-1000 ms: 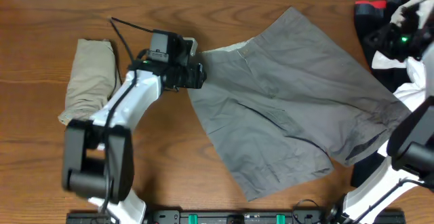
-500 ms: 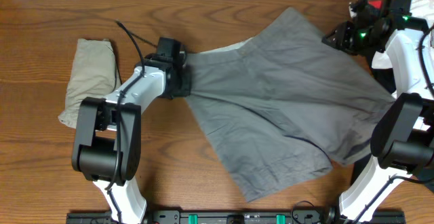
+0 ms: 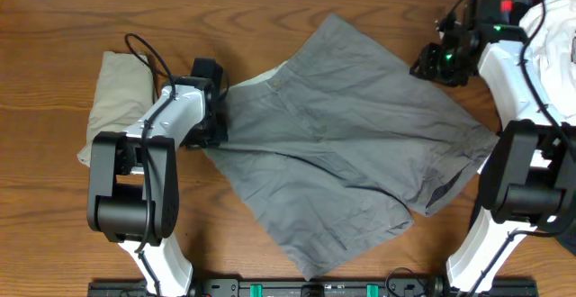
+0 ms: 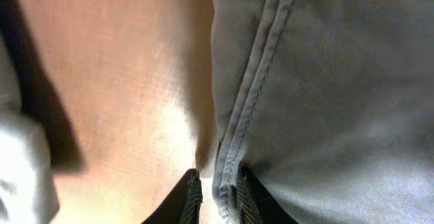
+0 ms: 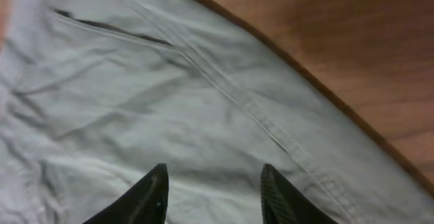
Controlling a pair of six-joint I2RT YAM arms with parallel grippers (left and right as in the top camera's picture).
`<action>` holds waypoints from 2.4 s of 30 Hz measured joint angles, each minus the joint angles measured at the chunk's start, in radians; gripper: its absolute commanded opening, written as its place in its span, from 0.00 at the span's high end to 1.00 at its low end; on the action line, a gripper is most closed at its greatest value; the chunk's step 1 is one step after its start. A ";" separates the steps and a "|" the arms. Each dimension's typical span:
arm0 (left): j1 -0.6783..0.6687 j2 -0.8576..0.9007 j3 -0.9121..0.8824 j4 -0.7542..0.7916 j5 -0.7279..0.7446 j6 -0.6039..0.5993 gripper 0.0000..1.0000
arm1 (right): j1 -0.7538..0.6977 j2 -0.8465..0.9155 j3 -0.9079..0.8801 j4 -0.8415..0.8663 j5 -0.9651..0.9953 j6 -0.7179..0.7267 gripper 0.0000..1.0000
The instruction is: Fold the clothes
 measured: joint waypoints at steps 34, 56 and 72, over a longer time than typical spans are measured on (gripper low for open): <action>0.005 -0.454 -0.014 -0.002 0.168 -0.103 0.25 | 0.209 0.381 0.036 0.869 -0.090 0.372 0.78; 0.005 -0.393 -0.014 0.024 0.118 -0.062 0.20 | -0.099 0.135 0.127 0.235 -0.094 0.086 0.46; 0.005 -0.116 -0.014 0.035 0.108 0.003 0.28 | -0.073 0.329 0.118 0.462 -0.210 0.089 0.75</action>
